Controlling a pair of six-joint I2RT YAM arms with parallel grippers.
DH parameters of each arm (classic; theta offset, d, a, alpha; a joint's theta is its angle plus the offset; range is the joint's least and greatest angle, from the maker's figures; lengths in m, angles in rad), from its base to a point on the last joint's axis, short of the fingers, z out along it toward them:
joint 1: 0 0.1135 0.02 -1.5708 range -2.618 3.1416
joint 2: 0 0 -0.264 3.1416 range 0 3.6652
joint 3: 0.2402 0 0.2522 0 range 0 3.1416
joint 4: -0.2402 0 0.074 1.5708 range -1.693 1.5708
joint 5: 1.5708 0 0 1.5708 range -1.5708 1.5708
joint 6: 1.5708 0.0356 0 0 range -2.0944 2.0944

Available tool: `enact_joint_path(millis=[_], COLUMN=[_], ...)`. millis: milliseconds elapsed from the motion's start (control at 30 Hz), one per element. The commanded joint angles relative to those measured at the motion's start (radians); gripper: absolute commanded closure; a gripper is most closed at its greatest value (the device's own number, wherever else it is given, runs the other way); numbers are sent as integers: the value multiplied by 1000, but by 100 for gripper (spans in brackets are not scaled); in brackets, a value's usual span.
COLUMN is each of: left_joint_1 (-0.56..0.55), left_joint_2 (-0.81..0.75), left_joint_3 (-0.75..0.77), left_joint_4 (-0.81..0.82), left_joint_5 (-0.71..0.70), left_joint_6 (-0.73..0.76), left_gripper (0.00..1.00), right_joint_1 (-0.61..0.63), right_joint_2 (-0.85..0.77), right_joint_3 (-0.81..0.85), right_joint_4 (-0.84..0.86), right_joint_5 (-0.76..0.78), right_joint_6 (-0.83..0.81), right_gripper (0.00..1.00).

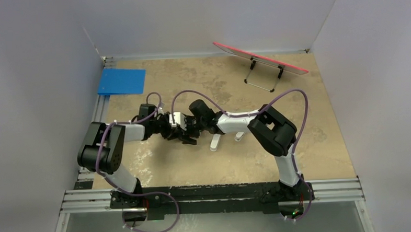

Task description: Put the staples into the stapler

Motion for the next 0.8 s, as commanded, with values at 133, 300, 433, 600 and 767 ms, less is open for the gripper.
enact_joint_path(millis=[133,300,433,600,767], left_joint_1=[3,3,3,3,3], left_joint_2=[-94,-72,-50,-34,-31], left_joint_3=[24,20,24,30,37], left_joint_4=[-45,-25,-9,-10,-11], left_joint_5=[-63,-35,-4,7,7], left_joint_6=[37,32,33,39,41], left_gripper=[59,60,60,61,60], right_joint_1=[-60,-145,-171,-172,-178], right_joint_2=[-146,-213,-211,-166,-139], right_joint_3=[-80,-141,-132,-90,-41], right_joint_4=[-68,-91,-124,-214,-260], right_joint_5=[-22,-39,-27,-61,-82], right_joint_6=[-51,-84,-131,-173,-204], right_gripper=[22,24,26,29,30])
